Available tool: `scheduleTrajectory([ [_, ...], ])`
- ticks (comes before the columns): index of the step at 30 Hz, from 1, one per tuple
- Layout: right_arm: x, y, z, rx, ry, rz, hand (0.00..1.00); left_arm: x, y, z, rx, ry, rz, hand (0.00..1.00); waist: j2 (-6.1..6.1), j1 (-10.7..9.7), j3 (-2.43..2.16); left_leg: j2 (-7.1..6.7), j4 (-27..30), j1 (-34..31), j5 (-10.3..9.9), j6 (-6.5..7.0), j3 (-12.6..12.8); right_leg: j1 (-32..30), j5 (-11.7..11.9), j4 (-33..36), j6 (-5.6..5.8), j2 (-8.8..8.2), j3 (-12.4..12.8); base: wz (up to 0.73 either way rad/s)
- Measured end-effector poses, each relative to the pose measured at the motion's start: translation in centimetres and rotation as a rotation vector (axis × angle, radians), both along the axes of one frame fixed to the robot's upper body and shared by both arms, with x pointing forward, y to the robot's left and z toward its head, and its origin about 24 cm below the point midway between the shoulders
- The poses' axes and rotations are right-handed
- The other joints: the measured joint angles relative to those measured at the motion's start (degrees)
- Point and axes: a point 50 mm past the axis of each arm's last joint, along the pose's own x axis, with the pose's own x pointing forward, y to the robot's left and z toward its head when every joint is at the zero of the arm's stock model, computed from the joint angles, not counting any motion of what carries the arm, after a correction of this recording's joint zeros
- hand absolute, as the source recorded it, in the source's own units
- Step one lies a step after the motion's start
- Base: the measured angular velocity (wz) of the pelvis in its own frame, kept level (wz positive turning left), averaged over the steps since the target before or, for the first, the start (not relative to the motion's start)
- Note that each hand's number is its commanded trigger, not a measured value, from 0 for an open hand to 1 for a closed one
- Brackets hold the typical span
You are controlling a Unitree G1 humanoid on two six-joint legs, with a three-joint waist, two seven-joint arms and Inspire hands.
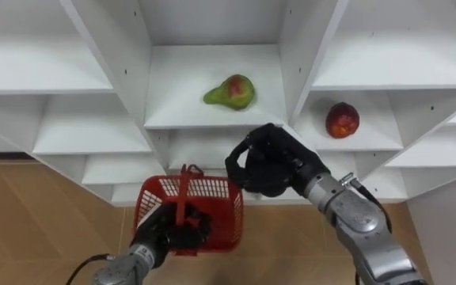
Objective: Collect fruits from the closet
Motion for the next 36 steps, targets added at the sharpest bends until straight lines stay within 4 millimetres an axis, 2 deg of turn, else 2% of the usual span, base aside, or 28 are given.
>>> scheduleTrajectory([
  [7, 0.4, -0.4, 0.2, 0.011, -0.014, -0.083, 1.0, 1.8, -2.3, 2.4, -0.167, -0.124, 0.003, 1.0, -0.03, -0.28, 0.01, -0.63, -0.38, -1.25, 1.01, 0.31, -0.01, -1.52, -0.05, 0.84, 0.08, -0.9, -0.56, 0.03],
  [15, 0.5, 0.3, 0.0, 0.037, -0.022, -0.157, 1.0, 2.7, -4.1, 4.3, -0.247, -0.207, -0.06, 1.0, -0.03, -0.21, 0.02, -0.74, -0.08, -2.03, 1.13, 0.44, 0.11, -2.09, 0.03, 0.57, 0.21, -1.01, -0.59, 0.0],
  [24, 1.2, 0.6, 0.5, 0.066, -0.038, -0.203, 1.0, 2.9, -5.4, 5.1, -0.408, -0.222, -0.041, 1.0, 0.2, -0.07, 0.14, -0.71, -0.4, -2.26, 1.13, 0.44, 0.24, -2.48, 0.07, 0.42, 0.21, -0.96, -0.47, 0.0],
  [36, 1.2, 1.0, 0.5, 0.055, -0.062, -0.24, 1.0, 2.6, -6.0, 5.1, -0.471, -0.202, -0.025, 1.0, 0.51, 0.15, 0.18, -0.64, -1.04, -1.79, 1.22, 0.35, 0.28, -2.33, 0.22, 0.43, 0.13, -0.73, -0.13, 0.0],
])
